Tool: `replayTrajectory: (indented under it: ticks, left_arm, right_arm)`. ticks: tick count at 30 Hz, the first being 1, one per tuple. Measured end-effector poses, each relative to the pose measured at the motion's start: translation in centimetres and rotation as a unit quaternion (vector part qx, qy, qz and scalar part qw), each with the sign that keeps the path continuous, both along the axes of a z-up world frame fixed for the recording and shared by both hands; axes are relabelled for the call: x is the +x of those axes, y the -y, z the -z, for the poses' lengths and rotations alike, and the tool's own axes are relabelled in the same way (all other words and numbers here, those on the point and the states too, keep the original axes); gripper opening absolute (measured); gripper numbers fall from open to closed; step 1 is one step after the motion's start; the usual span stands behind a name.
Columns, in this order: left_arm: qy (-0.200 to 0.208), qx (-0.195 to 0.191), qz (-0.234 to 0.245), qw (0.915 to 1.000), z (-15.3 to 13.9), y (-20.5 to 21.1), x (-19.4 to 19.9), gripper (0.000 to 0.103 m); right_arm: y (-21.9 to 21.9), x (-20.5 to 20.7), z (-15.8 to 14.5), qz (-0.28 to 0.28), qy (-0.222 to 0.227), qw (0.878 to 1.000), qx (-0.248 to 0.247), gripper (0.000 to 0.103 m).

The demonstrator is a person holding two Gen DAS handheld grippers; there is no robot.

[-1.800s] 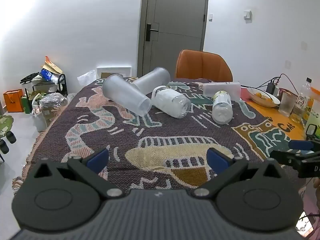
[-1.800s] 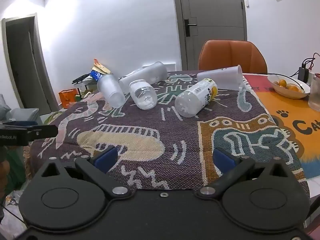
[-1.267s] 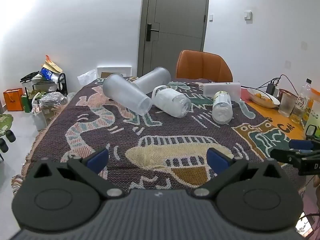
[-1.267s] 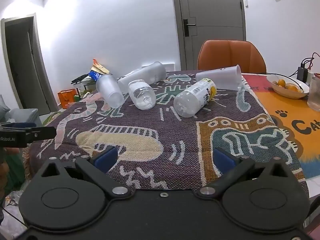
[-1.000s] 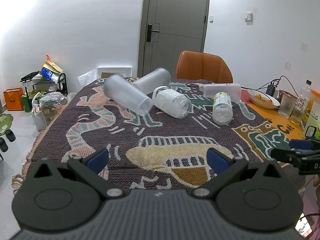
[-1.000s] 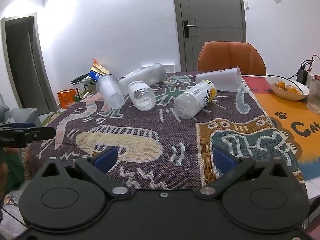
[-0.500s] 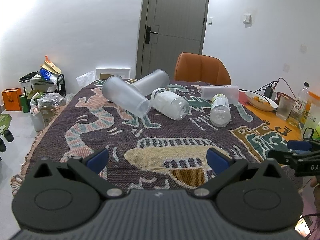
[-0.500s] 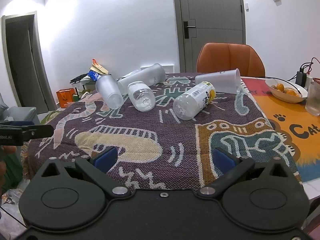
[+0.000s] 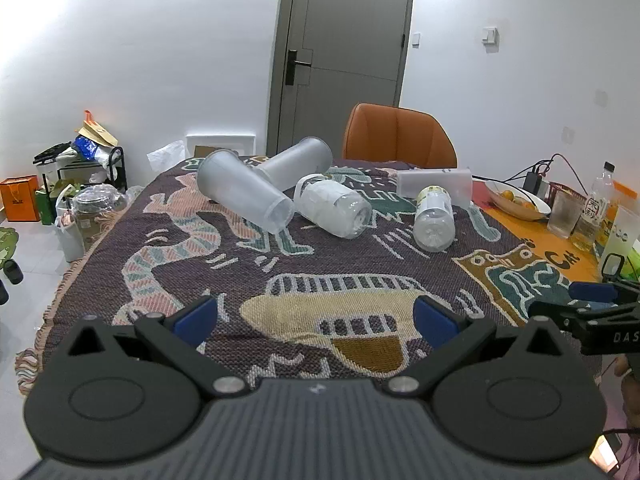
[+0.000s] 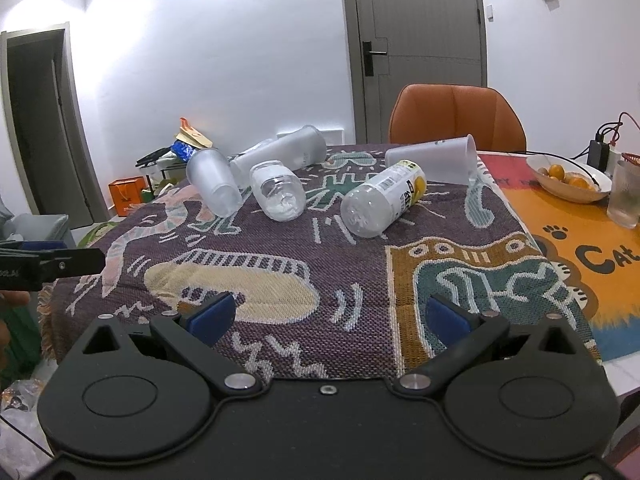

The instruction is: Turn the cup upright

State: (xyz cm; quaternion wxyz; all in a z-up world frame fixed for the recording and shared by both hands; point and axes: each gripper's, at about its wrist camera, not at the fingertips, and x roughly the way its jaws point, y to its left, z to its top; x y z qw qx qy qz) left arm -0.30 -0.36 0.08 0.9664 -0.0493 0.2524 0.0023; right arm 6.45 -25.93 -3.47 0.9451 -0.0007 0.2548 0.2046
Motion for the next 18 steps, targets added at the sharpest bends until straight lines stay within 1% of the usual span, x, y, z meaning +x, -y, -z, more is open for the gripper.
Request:
replayTrajectory:
  ticks: [18]
  left_arm:
    - [0.002,-0.002,-0.001,1.0000,0.01,-0.22,-0.04,0.103]
  right_arm:
    - [0.07,-0.10,-0.28,0.002,0.006,1.000,-0.002,0.103]
